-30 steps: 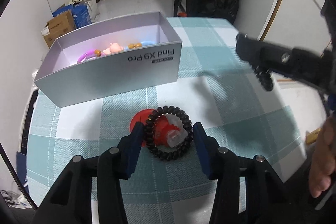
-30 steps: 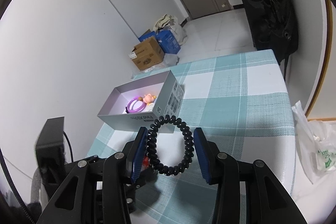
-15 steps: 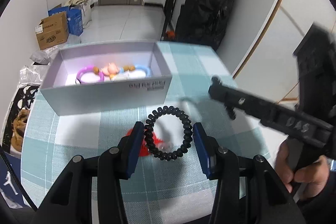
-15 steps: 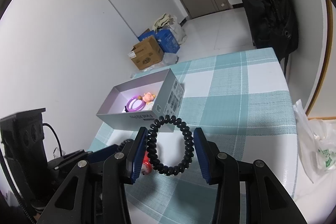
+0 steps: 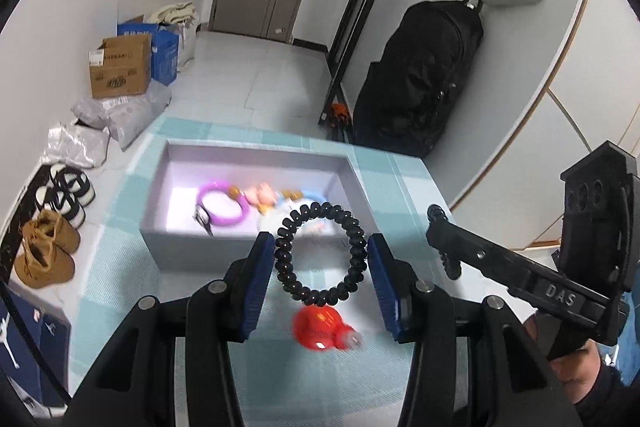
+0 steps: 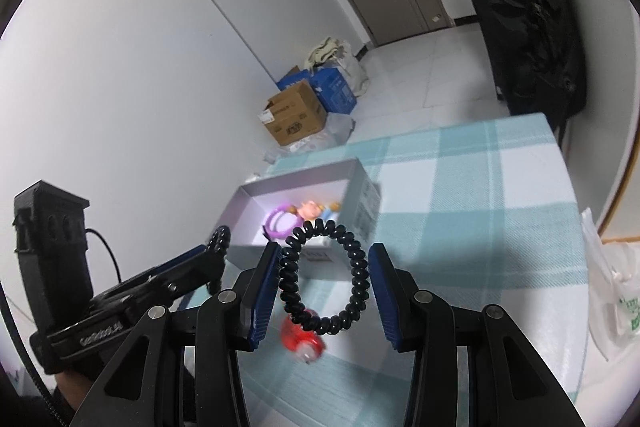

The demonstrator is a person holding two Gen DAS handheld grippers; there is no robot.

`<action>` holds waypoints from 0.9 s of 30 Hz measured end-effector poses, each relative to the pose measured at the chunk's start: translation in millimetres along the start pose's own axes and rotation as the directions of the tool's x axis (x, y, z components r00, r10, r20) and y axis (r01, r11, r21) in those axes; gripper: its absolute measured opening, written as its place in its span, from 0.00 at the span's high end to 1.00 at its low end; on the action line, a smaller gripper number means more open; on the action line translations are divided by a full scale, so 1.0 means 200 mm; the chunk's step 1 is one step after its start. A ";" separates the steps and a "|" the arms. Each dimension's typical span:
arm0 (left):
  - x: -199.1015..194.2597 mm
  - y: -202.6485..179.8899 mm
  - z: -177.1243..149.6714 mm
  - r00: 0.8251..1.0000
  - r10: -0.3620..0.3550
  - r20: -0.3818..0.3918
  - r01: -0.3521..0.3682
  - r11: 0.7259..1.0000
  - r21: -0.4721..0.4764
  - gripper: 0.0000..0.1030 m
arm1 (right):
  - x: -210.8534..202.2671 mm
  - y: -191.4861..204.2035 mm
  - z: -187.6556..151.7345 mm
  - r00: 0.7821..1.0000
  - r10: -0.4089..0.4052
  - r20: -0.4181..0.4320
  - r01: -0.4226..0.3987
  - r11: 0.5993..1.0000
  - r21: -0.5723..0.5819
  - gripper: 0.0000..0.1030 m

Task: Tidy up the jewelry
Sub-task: 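Carry both black bead bracelets into the box and open both grippers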

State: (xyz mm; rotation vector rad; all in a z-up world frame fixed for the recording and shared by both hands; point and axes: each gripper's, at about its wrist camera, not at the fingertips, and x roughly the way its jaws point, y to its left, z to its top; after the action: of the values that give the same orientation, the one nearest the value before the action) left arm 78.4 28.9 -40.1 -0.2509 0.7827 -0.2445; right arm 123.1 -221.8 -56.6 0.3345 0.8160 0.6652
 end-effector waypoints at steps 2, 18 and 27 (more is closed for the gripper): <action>0.00 0.02 0.03 1.000 0.005 0.008 -0.005 1.000 0.012 0.59 | 0.03 0.03 0.02 1.000 0.015 0.005 -0.015 1.000 -0.014 0.58; 0.11 0.19 0.20 0.999 -0.010 -0.039 0.006 0.997 -0.077 0.59 | 0.26 0.20 0.20 0.995 0.095 0.003 -0.094 0.990 -0.106 0.58; 0.21 0.23 0.21 0.996 -0.006 -0.089 -0.003 0.995 -0.099 0.59 | 0.33 0.15 0.26 0.993 0.115 -0.013 -0.115 0.989 -0.087 0.58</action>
State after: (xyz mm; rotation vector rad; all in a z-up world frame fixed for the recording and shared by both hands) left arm 142.7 64.7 -52.5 -0.3364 0.8846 -0.2196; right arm 182.8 -156.8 -44.6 0.3008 0.7769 0.8084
